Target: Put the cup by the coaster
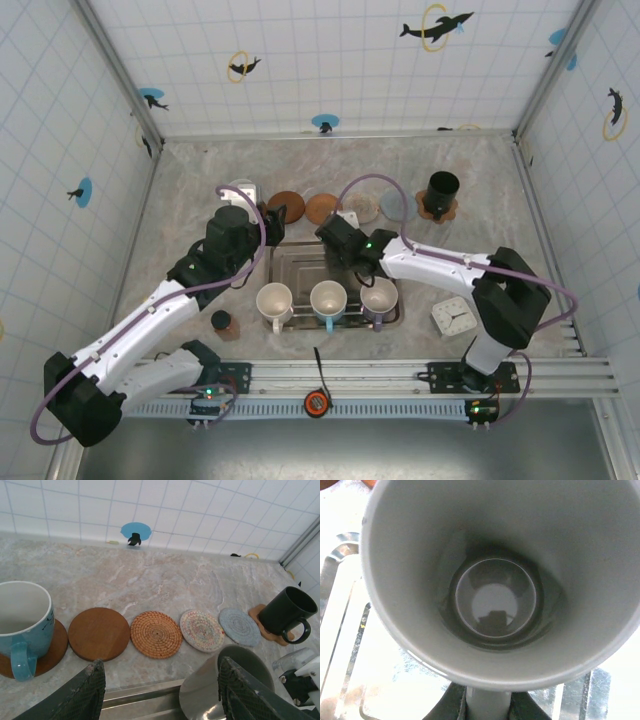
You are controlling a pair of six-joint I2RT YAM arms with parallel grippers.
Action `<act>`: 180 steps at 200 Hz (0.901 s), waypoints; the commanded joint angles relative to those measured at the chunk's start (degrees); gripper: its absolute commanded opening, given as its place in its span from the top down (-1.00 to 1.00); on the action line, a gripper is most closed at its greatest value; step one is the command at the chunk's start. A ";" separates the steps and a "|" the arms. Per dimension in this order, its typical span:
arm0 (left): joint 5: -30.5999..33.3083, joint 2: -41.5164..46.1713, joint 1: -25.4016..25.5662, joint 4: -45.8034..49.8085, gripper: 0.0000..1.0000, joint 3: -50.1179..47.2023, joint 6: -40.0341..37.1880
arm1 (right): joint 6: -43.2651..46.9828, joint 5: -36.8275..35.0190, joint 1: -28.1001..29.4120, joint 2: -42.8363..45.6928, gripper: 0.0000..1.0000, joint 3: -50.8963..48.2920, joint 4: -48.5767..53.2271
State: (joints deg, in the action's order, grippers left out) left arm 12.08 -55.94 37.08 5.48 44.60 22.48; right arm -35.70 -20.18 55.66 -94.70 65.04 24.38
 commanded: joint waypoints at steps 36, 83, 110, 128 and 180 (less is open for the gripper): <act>0.10 -0.29 0.19 -0.88 -0.21 0.09 -0.86 | 1.40 -3.28 -1.65 5.82 1.00 -0.97 -1.94; 0.14 -0.43 0.19 -0.82 -0.21 0.18 -0.84 | 3.06 -3.26 -3.60 7.79 1.00 -0.81 -0.33; 0.32 -0.42 0.19 -0.77 -0.22 0.27 -0.68 | 4.52 -2.71 -5.07 8.64 1.00 -0.43 0.59; 0.32 -0.41 0.24 -0.83 -0.22 0.13 -0.71 | 5.48 -2.45 -6.08 8.96 1.00 0.09 1.60; 0.23 -0.55 0.19 -1.05 -0.22 0.14 -0.88 | 7.37 -1.13 -10.05 10.74 1.00 -0.54 2.03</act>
State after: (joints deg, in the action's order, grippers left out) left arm 12.08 -56.12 37.08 5.48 44.60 22.48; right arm -30.02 -20.36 47.42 -88.09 64.05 28.69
